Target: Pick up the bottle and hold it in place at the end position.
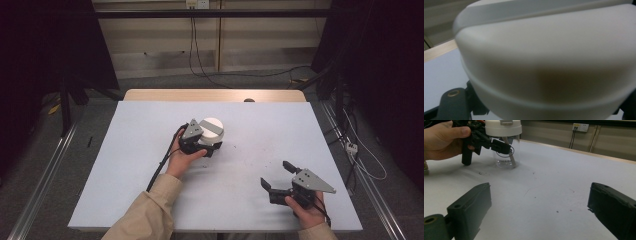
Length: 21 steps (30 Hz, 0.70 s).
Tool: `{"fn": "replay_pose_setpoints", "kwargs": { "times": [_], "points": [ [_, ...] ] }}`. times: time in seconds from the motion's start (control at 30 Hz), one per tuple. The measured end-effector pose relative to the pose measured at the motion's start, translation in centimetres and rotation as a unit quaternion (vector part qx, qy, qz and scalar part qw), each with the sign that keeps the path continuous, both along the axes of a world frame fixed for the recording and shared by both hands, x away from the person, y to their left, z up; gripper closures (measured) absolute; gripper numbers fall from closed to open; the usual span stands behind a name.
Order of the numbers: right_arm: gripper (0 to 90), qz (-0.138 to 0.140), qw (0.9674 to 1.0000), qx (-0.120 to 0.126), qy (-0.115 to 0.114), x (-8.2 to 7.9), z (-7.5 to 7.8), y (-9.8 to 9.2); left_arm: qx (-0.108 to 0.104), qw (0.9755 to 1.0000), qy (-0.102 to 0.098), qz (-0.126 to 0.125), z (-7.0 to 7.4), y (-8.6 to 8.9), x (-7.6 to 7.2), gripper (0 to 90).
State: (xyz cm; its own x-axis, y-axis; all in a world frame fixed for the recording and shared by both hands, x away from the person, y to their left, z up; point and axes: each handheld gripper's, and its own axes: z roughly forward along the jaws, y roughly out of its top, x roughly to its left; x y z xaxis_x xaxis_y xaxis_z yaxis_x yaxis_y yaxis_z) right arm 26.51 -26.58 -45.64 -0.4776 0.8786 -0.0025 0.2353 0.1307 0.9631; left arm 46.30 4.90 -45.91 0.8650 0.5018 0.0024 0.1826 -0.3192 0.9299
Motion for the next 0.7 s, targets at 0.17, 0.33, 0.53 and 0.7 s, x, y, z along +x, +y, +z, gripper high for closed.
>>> {"fn": "replay_pose_setpoints", "kwargs": {
  "times": [0.17, 0.33, 0.53, 0.7],
  "points": [
    [4.4, 0.002, 1.0000, 0.000, 0.000, 0.0, 0.0, 0.0, 0.003, 1.0000, 0.001, 0.002, 0.0, 0.0, -0.1, 18.3],
    [4.4, 0.004, 1.0000, 0.001, -0.002, 0.0, 0.1, 0.0, 0.008, 0.9998, 0.010, 0.015, 0.5, 0.3, -0.5, 12.4],
    [4.4, 0.005, 1.0000, -0.001, -0.003, 0.0, 0.1, 0.2, 0.009, 0.9994, 0.019, 0.029, 0.6, 0.7, -1.1, 11.8],
    [4.4, 0.006, 1.0000, -0.001, -0.003, 0.1, 0.1, 0.3, 0.010, 0.9994, 0.018, 0.028, 0.3, 0.2, -1.2, 11.1]
  ]
}}
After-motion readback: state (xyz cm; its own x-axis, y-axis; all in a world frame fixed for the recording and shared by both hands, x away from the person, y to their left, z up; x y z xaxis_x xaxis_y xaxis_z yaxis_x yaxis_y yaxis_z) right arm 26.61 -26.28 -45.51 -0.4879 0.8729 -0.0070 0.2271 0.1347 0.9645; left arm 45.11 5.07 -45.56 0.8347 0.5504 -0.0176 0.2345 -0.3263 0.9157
